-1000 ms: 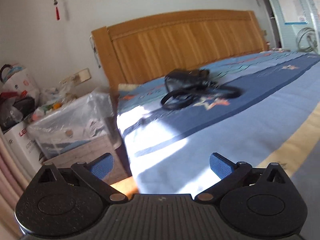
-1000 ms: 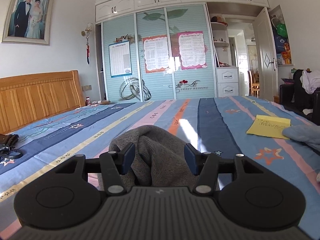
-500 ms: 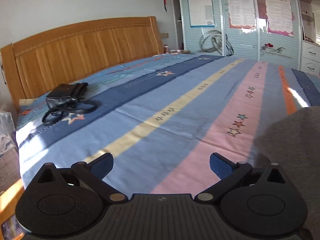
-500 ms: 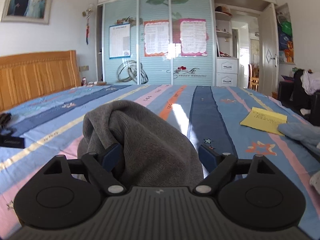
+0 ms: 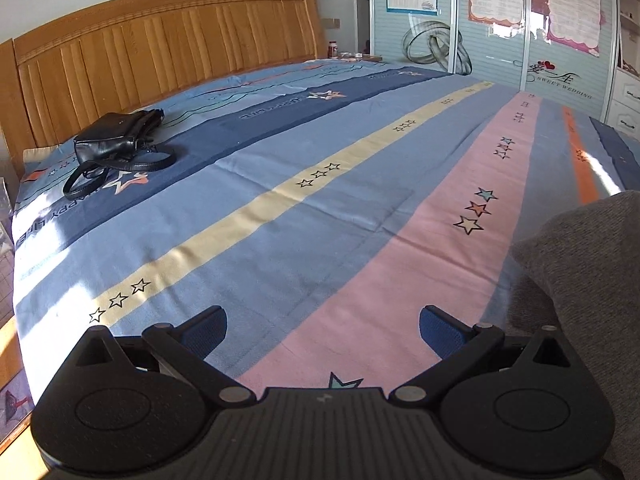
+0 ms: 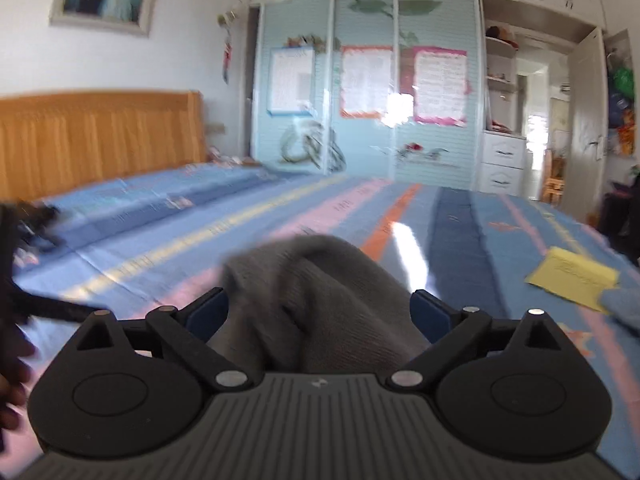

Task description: Fold clothes

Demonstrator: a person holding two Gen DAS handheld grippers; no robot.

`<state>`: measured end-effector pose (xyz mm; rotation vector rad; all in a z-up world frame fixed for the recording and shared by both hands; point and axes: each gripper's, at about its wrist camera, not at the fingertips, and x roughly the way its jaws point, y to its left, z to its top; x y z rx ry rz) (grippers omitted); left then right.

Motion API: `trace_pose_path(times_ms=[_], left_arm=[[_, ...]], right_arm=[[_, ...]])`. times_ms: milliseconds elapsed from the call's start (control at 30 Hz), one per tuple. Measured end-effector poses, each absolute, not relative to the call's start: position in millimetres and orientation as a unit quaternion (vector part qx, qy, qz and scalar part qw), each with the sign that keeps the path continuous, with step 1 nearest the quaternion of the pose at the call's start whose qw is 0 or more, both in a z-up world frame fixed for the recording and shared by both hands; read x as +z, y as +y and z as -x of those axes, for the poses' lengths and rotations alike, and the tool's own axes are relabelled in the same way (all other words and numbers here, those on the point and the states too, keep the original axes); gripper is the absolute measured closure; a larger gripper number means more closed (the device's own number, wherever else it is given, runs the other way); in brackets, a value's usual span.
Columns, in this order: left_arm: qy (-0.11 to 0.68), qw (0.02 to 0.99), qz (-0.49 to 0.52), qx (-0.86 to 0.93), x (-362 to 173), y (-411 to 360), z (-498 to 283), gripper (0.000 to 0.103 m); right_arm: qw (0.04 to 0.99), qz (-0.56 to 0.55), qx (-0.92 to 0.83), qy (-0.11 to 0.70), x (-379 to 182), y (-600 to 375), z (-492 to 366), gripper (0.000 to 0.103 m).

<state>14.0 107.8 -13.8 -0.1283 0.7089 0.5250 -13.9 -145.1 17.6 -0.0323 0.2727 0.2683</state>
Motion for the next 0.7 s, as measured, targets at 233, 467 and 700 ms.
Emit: trace_pose_path(times_ms=[233,467,700], left_arm=[[0.348,0.909,0.059,0.223,-19,107,-23,0.001],[0.371,0.900,0.086,0.214,-29,120,-31,0.001],[0.372,0.896,0.115,0.211,-31,132,-32,0.001]], right_arm=[[0.969,0.053,0.132,0.201,19,-111,-33,0.074],[0.972,-0.038,0.116,0.198,59,-146,-36,0.078],[0.982,-0.042,0.136,0.127,168,-133,-41,0.079]])
